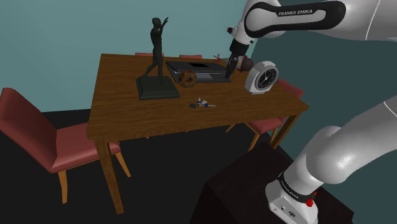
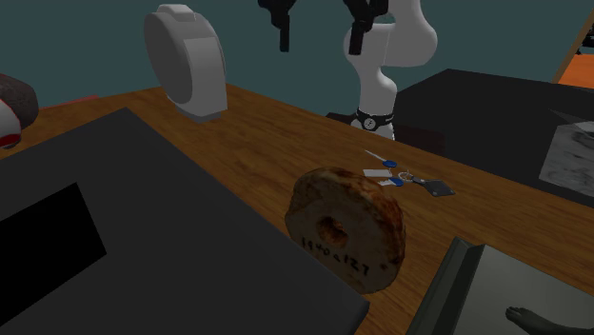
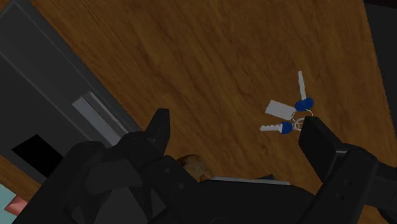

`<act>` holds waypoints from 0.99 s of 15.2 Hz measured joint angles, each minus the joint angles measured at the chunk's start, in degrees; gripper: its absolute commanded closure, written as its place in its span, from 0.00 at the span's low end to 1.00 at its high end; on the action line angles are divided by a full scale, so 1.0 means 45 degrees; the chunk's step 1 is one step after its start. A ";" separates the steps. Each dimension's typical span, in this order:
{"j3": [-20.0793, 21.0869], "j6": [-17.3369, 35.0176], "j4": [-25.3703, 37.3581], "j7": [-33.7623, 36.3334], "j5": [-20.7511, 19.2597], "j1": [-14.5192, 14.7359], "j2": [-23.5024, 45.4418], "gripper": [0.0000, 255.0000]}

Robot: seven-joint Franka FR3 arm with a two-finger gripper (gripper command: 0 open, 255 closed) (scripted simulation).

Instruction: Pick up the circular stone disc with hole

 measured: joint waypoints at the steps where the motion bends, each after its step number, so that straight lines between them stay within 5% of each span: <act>1: -0.0068 0.0017 0.0543 -0.0482 0.0162 0.0126 0.0543 0.00; 15: 0.0272 0.0168 0.6666 -0.6785 0.2425 0.0704 0.6918 0.00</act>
